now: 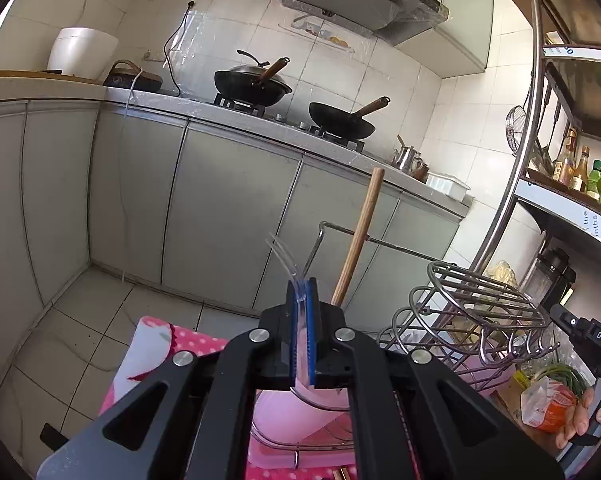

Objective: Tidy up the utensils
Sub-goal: 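Lower the fork into the pink cup and open the left tool while the right tool drops the chopstick in, then grasp a dark chopstick with the left tool while the right tool grasps another gold-tipped chopstick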

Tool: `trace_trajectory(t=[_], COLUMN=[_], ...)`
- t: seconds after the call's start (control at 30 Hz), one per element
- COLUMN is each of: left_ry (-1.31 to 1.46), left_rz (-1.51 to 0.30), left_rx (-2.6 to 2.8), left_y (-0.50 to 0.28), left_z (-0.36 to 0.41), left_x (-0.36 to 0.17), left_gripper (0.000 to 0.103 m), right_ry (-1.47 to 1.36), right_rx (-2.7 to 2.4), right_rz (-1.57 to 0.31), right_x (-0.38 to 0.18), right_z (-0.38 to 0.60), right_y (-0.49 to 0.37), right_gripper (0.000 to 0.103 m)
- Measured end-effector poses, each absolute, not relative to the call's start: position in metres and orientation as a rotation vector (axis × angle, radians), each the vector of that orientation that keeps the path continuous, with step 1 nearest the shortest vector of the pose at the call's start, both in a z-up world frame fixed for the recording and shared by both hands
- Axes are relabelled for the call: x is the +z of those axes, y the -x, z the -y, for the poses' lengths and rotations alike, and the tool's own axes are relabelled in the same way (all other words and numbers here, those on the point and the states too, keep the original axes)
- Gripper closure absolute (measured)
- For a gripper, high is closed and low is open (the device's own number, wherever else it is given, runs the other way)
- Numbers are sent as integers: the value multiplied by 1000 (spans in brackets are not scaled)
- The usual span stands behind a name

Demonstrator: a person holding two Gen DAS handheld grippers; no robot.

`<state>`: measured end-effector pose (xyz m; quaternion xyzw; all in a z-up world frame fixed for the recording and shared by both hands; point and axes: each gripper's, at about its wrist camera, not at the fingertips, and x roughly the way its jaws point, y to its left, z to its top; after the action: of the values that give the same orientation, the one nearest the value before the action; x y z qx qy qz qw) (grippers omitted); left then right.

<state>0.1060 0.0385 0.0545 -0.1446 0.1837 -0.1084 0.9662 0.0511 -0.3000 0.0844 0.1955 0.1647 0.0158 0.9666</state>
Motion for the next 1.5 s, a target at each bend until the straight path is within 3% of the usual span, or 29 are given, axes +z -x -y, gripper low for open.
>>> trace_trajectory(t=[0.17,0.3,0.53,0.97,1.4,1.5], left_ry=[312,333,321,292,235,188], left_rz=[-405,-459,-471,-533,-938,-1032], left_rx=[-233,-250,-262,-257,-347,-364], left_y=[-109,-112,-101,-57,-32,-29], left_z=[-42,-47,-52,-63,-31,-18], left_x=[57,56,62,64,-30,-55], left_gripper=[98,92,71,68,68,76], right_ry=[-393,-411,-422,-423,-412,-421], right_rx=[28,32,31,93,206,236], right_rz=[-381,-428,-424,-510,-818,-866], right_x=[76,70,72,57,-22,-35], right_z=[300,300,302,288,242,236], right_y=[-55,-59,-47,-6,4,4], right_gripper=[91,78,63,63,72,73])
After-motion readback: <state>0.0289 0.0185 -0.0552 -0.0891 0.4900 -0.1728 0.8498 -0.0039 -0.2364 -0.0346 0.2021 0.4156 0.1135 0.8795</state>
